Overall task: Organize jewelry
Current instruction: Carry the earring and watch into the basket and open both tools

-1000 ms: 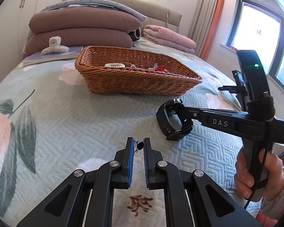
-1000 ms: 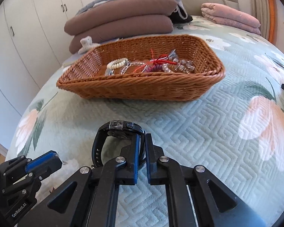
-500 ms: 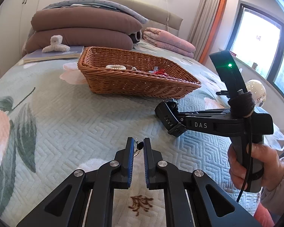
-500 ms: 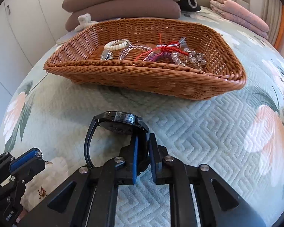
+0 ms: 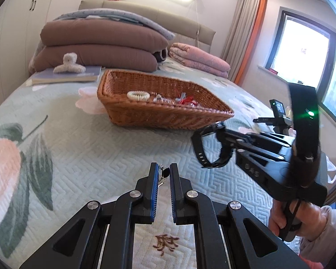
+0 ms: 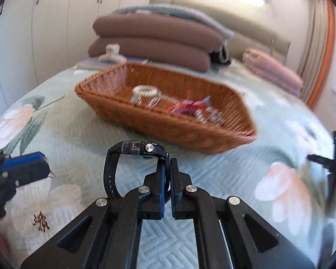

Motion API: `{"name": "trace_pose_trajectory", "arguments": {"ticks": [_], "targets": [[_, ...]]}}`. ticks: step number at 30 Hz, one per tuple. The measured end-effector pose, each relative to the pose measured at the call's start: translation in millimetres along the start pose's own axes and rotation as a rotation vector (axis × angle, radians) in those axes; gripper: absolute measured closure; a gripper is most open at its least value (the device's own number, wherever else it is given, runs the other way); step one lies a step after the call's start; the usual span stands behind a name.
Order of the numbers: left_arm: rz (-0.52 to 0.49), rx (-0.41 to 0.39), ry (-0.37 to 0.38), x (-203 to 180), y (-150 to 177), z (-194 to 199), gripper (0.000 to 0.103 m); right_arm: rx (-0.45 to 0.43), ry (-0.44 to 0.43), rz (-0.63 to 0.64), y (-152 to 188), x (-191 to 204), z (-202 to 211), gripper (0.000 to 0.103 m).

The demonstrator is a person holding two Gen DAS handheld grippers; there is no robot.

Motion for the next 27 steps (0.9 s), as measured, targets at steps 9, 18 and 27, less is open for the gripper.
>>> {"name": "trace_pose_trajectory", "arguments": {"ticks": [9,18,27], "targets": [[-0.097,-0.123,0.000,-14.5,-59.8,16.1,0.094,-0.200,0.026,-0.094,-57.5,-33.7,44.3,0.099],[-0.130,-0.312,0.020,-13.7,-154.4,4.0,0.094,-0.216,-0.037,-0.237,-115.0,-92.2,5.7,0.099],[-0.067,-0.183,0.005,-2.1,-165.6,-100.5,0.094,-0.013,-0.127,-0.310,-116.4,-103.1,-79.6,0.099]]}}
Point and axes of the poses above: each gripper's, at about its wrist camera, not at the fingertips, and z roughly against the way its jaws point, x to its left, y to its underside, the point moved 5 cm from there along -z, roughly the way its jaws point, and after that the axes turned 2 degrees about -y, right-handed, at the moved point
